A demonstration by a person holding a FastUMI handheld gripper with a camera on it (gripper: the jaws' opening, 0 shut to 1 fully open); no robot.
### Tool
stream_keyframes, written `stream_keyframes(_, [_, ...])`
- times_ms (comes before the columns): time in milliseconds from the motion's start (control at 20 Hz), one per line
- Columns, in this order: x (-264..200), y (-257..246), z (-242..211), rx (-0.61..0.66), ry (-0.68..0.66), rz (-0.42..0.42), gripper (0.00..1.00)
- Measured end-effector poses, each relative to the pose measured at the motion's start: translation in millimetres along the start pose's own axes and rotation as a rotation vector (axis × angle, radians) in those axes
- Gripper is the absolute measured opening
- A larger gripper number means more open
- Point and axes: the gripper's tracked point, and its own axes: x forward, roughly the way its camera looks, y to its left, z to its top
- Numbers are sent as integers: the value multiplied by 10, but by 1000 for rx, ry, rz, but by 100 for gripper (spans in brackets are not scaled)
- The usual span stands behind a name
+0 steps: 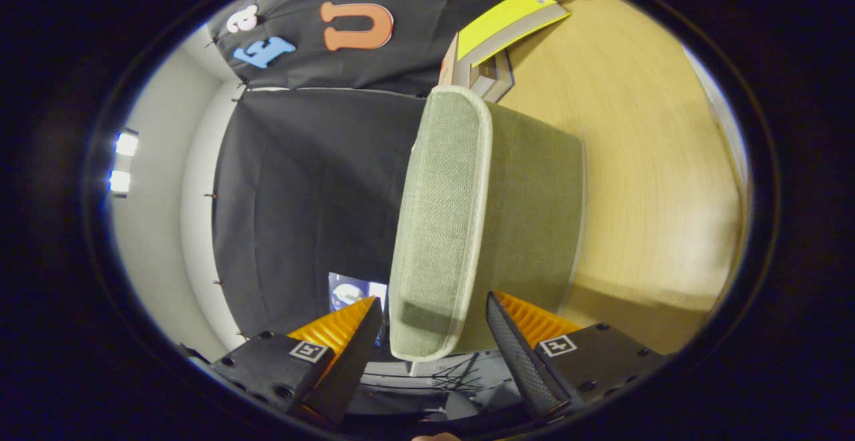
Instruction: Open the storage box then place both shoes into the box .Put the left shoe in first, then the right shoe, with the right side of both shoes facing outward in a uniform manner.
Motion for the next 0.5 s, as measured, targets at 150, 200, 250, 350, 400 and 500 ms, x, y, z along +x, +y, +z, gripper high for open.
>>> stream_keyframes(150, [-2,60,48,78,0,63,81])
stream_keyframes(200, [-14,61,38,68,5,55,74])
stream_keyframes(250, [-42,45,27,41,3,42,67])
stream_keyframes(350, [-120,80,29,-37,-23,-1,43])
stream_keyframes(400, [-153,159,35,-58,-39,1,26])
stream_keyframes(500, [-200,301,31,-68,-58,-4,9])
